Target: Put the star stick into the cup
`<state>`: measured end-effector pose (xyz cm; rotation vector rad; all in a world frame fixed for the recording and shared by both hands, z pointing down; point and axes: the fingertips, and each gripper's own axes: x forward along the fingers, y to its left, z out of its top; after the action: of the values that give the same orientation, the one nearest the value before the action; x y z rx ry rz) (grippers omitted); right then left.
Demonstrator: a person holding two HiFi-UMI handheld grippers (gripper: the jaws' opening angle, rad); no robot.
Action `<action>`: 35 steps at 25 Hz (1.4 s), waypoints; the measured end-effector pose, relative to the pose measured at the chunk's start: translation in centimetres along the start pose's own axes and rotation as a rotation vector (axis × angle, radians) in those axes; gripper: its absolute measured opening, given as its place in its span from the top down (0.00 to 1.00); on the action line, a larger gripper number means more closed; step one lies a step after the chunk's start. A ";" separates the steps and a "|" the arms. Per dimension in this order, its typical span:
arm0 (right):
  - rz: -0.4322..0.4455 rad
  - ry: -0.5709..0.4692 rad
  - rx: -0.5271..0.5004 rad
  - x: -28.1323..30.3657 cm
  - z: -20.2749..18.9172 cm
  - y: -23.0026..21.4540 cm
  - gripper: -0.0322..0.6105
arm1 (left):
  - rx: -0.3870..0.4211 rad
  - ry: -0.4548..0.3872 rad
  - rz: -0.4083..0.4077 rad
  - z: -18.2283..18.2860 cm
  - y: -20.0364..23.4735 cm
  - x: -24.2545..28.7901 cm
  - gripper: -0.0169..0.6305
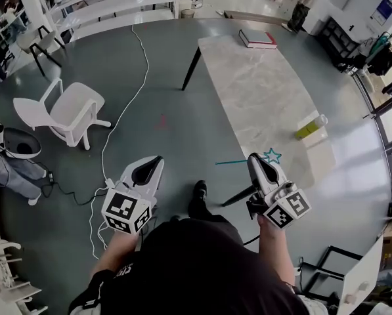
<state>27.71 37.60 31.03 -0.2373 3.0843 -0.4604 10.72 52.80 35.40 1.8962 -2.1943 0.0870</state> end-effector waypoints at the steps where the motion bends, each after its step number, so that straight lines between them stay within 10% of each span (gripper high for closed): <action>1: 0.002 -0.001 0.005 0.7 0.0 -0.8 0.90 | 0.003 0.001 0.001 0.2 0.3 0.9 0.97; 35: -0.037 0.017 0.088 16.5 4.9 -24.7 0.90 | -0.024 0.024 -0.098 7.1 8.6 31.6 0.97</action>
<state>15.20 10.37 33.69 -0.2903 3.0711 -0.6006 -2.77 22.14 36.37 1.9761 -2.0737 0.0650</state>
